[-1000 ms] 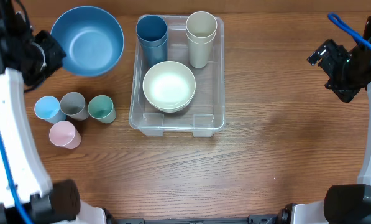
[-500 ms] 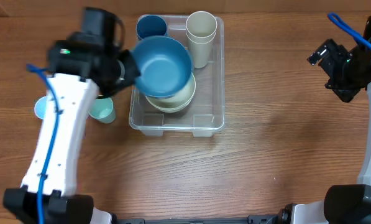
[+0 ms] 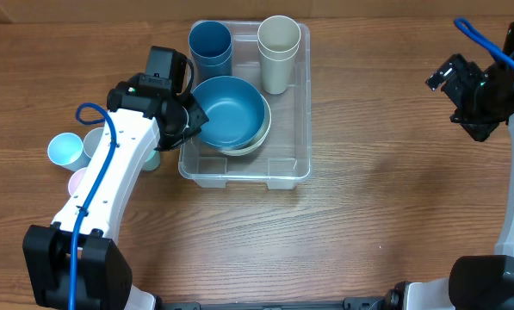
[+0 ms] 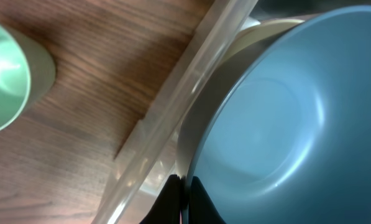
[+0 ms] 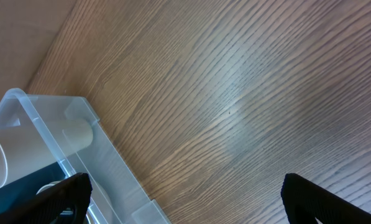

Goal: Pack container
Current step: 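Lower the blue bowl onto the nested cream bowls and release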

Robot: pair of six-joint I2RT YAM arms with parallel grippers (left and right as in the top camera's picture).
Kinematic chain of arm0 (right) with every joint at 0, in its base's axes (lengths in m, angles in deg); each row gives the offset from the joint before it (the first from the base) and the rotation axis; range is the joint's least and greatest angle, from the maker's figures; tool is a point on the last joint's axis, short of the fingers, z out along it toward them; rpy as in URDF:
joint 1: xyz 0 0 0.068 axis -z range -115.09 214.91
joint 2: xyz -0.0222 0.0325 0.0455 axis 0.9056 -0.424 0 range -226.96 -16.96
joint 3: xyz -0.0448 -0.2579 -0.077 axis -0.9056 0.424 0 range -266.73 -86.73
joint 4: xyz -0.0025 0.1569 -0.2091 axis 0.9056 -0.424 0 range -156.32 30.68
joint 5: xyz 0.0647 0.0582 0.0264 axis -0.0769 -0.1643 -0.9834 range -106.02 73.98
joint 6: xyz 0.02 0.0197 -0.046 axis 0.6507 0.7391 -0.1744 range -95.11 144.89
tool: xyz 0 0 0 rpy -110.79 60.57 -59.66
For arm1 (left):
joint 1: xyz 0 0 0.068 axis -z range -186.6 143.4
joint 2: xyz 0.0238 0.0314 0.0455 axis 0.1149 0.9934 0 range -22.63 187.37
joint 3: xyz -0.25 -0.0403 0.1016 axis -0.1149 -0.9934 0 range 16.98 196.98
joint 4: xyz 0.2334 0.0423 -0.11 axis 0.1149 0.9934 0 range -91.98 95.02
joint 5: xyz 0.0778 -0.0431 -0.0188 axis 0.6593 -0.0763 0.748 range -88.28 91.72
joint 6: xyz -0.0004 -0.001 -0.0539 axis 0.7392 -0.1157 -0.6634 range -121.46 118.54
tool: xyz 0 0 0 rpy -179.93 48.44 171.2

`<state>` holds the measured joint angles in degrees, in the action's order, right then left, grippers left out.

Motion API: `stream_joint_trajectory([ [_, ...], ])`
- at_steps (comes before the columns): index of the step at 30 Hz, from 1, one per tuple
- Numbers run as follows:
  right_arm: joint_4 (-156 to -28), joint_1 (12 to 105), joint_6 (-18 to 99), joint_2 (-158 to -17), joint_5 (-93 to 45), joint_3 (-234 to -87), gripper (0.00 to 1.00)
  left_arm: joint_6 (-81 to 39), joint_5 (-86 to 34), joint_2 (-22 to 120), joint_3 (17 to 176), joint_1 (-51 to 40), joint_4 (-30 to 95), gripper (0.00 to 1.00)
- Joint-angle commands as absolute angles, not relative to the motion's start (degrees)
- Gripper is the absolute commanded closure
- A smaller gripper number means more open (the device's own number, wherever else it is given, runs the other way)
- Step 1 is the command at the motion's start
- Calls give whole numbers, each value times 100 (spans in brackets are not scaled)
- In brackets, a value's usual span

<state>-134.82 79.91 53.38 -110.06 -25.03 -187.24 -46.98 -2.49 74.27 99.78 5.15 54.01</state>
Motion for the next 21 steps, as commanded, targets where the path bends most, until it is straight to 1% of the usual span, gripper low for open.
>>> stream_joint_trajectory([
  [1, -13447, 7998, 5343, -10945, -2512, -18908, 0, -4680, -583, 7458, 9958, 517, 5071, 96],
  [4, -13447, 7998, 5343, -10945, -2512, -18908, 0, -4687, -874, 7455, 9965, 500, 4925, 96],
  [5, -13447, 7998, 5343, -10945, -2510, -18908, 0, -4689, -902, 7451, 9969, 500, 4918, 93],
  [6, -13445, 7998, 5343, -10945, -2510, -18908, 0, -4689, -970, 7440, 9976, 495, 4920, 77],
  [7, -13445, 7998, 5343, -10945, -2510, -18908, 0, -4689, -1031, 7420, 9989, 489, 4936, 69],
  [9, -13445, 7998, 5343, -10945, -2510, -18908, 0, -4689, -1031, 7394, 10087, 467, 5067, 63],
  [10, -13445, 7998, 5343, -10945, -2510, -18908, 0, -4689, -1031, 7368, 10173, 449, 5180, 62],
  [14, -13447, 7998, 5343, -10945, -2510, -18908, 0, -4486, -920, 7195, 10643, 261, 5790, 62],
  [17, -13449, 7998, 5343, -10945, -2510, -18908, 0, -4197, -448, 6961, 11097, 56, 6525, 61],
  [19, -13449, 7998, 5343, -10945, -2510, -18908, 0, -4099, 81, 6712, 11292, -191, 7097, 56],
  [21, -13452, 7998, 5341, -10945, -2512, -18908, 0, -3972, 413, 6463, 11292, -484, 7506, 48],
])
